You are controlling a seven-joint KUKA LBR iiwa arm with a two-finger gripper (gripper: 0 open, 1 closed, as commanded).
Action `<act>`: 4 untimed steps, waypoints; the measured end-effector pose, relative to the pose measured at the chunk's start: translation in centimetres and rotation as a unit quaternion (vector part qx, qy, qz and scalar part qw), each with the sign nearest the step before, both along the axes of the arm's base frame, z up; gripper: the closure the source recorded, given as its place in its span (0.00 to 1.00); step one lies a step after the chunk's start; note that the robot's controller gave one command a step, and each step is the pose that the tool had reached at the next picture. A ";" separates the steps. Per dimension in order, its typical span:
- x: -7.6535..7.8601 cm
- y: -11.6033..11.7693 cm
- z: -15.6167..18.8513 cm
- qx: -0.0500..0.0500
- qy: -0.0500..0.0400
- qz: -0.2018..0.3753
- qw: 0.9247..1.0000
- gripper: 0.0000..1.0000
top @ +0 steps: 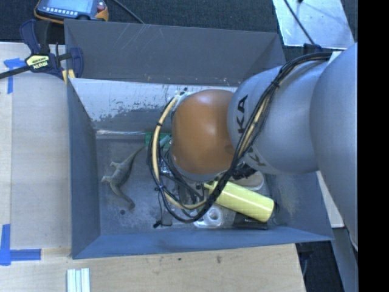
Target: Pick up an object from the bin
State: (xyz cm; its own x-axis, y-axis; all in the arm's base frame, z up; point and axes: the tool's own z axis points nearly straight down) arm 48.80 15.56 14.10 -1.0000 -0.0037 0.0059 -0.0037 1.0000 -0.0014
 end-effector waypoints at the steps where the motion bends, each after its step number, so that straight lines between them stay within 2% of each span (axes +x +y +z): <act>1: 0.2 -0.1 0.5 0.001 -0.004 -0.002 1.000 0.00; 2: 0.8 -3.9 -0.5 0.001 -0.003 -0.014 1.000 0.00; 3: 1.6 -4.7 0.5 -0.001 -0.004 -0.032 0.999 0.00; 4: 1.5 -6.0 3.6 0.002 -0.003 0.028 1.000 0.00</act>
Offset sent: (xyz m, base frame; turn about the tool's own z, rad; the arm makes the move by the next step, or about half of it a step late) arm 0.0100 -0.0563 -0.0086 0.0432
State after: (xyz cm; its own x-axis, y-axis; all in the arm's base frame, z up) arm 50.28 9.58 17.74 -0.9983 -0.0591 -0.0002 -0.0591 0.9982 0.0030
